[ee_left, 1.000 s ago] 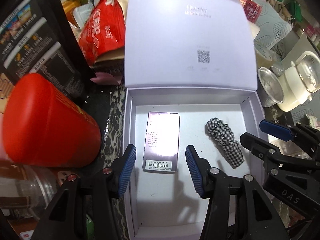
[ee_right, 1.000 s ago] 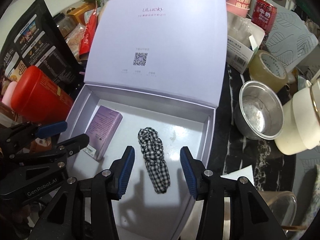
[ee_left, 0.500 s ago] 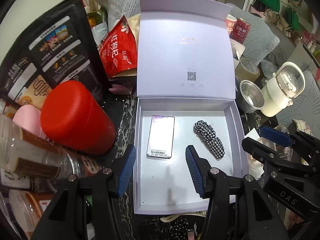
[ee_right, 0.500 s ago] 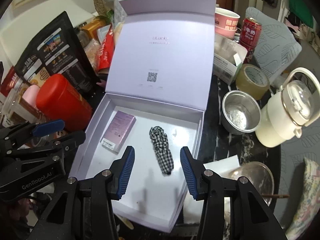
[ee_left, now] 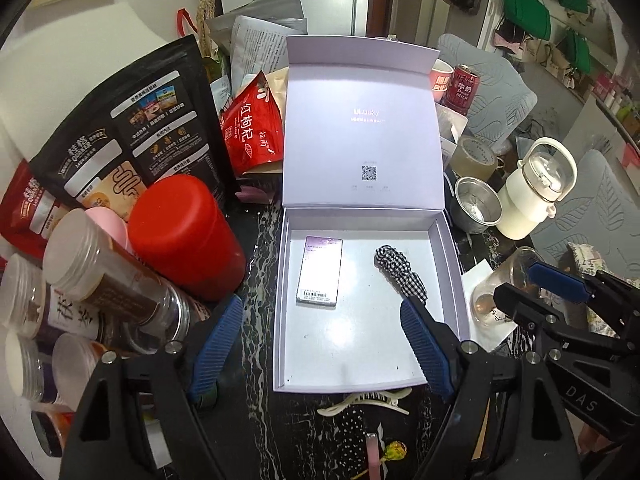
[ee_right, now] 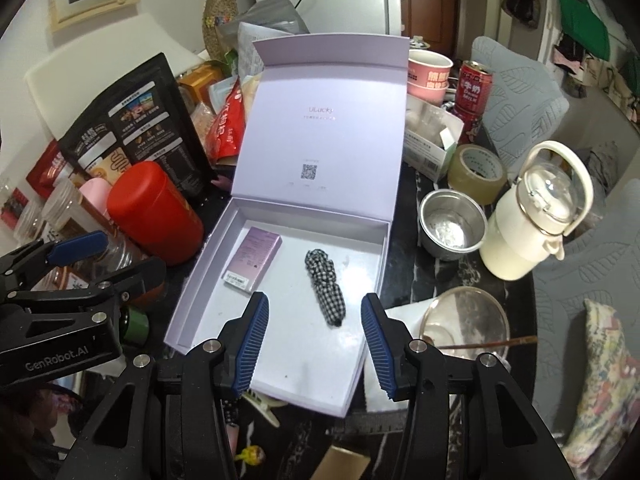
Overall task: Organize rigid objects
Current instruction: 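Withdraw both tools from the box back over the table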
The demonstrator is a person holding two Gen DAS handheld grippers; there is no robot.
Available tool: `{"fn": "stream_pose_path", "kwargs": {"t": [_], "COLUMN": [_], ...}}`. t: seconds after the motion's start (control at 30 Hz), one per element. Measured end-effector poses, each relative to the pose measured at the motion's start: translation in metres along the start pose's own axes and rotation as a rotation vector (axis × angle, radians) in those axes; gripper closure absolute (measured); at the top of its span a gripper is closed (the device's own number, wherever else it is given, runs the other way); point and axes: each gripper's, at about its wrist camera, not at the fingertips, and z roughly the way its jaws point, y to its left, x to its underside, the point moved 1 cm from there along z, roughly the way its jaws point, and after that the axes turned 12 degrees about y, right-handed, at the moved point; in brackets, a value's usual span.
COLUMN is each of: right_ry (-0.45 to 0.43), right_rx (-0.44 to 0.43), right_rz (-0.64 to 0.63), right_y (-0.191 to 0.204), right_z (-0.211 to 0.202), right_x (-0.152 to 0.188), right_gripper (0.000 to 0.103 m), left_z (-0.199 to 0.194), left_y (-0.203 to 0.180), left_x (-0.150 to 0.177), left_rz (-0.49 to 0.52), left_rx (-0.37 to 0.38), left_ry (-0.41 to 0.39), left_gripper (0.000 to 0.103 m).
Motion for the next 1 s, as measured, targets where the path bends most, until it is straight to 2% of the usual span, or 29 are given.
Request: {"fn": "stream_pose_path", "kwargs": {"t": [0.13, 0.27, 0.33, 0.4, 0.43, 0.53, 1.0], "right_ry": [-0.024, -0.037, -0.045, -0.055, -0.059, -0.066, -0.053], "right_rx": [0.006, 0.004, -0.001, 0.002, 0.002, 0.000, -0.025], "right_rz": [0.006, 0.008, 0.008, 0.006, 0.004, 0.001, 0.001], "right_y": [0.001, 0.002, 0.003, 0.005, 0.007, 0.009, 0.015], "right_z": [-0.017, -0.030, -0.037, -0.045, -0.048, -0.056, -0.071], "right_x": [0.012, 0.023, 0.030, 0.037, 0.041, 0.052, 0.098], "right_gripper": [0.047, 0.047, 0.042, 0.041, 0.040, 0.036, 0.034], "left_z": [-0.014, -0.028, -0.033, -0.039, -0.042, -0.050, -0.064], "left_y": [-0.001, -0.003, -0.004, -0.004, -0.005, -0.006, -0.011], "left_x": [0.013, 0.027, 0.033, 0.041, 0.044, 0.055, 0.100], "left_rz": [0.002, 0.004, 0.005, 0.004, 0.004, 0.002, -0.009], "left_rx": [-0.002, -0.009, -0.011, -0.015, -0.017, -0.008, 0.024], "left_ry": [-0.018, -0.035, -0.040, -0.049, -0.055, -0.061, -0.043], "left_gripper": [0.021, 0.021, 0.018, 0.006, 0.005, 0.005, 0.005]}}
